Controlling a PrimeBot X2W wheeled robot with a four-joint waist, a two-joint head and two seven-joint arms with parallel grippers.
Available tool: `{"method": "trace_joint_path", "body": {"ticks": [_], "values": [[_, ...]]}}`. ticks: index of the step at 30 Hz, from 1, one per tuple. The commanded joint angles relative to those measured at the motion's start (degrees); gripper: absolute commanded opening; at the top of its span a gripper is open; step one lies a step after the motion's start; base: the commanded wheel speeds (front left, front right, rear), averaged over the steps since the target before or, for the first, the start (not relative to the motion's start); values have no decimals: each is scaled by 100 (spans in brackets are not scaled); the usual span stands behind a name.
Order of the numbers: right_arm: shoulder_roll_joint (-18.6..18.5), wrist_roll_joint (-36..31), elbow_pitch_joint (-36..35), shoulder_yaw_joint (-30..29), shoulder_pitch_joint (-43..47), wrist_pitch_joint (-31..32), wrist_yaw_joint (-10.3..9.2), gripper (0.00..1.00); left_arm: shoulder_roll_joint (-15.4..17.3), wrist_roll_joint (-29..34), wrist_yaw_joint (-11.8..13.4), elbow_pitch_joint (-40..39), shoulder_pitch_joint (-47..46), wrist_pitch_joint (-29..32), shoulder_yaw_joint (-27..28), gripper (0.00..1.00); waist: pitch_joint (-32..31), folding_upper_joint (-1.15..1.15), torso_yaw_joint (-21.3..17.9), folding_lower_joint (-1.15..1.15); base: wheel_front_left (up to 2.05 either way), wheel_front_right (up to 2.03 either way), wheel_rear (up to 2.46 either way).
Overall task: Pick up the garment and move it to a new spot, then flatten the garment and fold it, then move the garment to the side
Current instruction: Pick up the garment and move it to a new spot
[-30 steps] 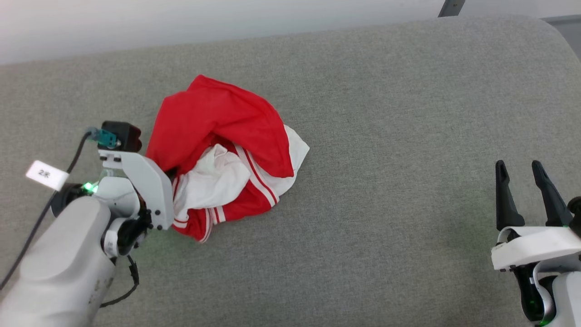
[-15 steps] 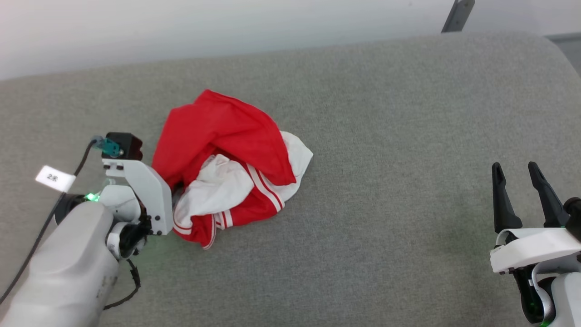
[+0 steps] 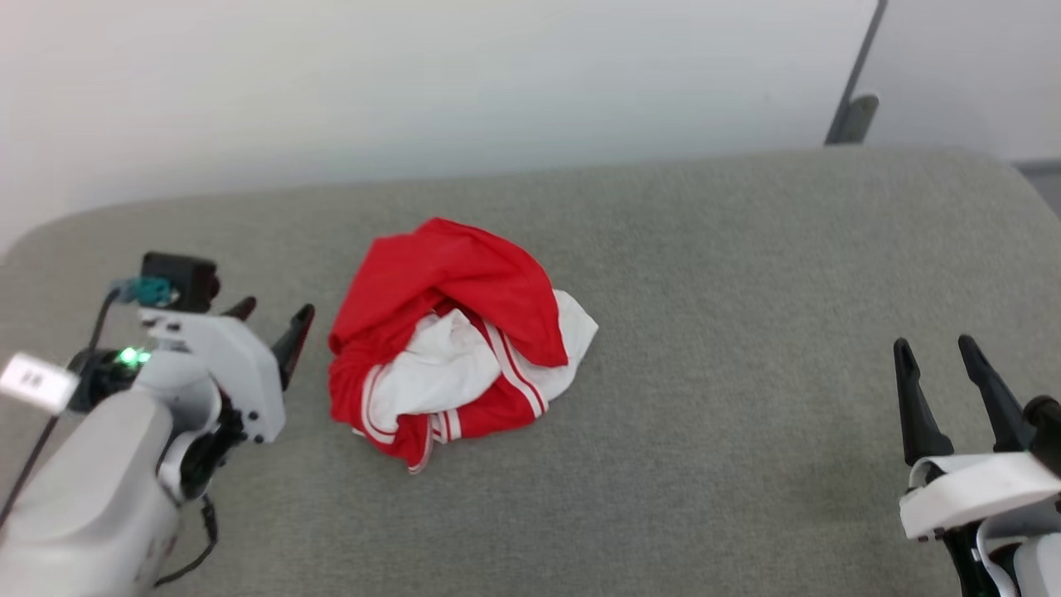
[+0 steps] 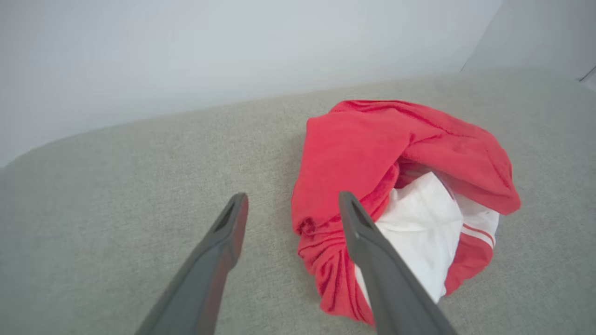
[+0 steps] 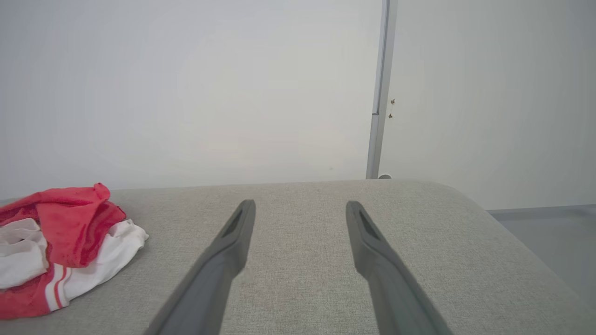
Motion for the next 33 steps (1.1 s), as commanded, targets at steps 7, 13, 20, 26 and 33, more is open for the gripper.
{"method": "trace_joint_path", "body": {"ticks": [7, 13, 20, 26, 33], "values": [[-116, 135, -73, 46, 307, -29, -8, 100, 555, 84, 184, -955, 968, -1067, 321, 100, -466, 0, 396, 0, 0, 0, 0], [-196, 180, -109, -51, 509, -108, -8, 100, 869, -21, 504, -1535, 1817, -1765, 641, 100, -609, 0, 582, 0, 0, 0, 0], [-195, 150, -150, -151, 715, -172, -8, 100, 1031, -125, 932, -2108, 2635, -2219, 1034, 100, -696, 0, 704, 0, 0, 0, 0], [-163, 110, -184, -297, 905, -228, -8, 100, 1042, -103, 1204, -2608, 3437, -2390, 1557, 100, -741, 0, 807, 0, 0, 0, 0], [-104, 56, -229, -433, 1027, -256, -8, 100, 854, 110, 1203, -2991, 4074, -2395, 2168, 100, -763, 0, 887, 0, 0, 0, 0]]}}
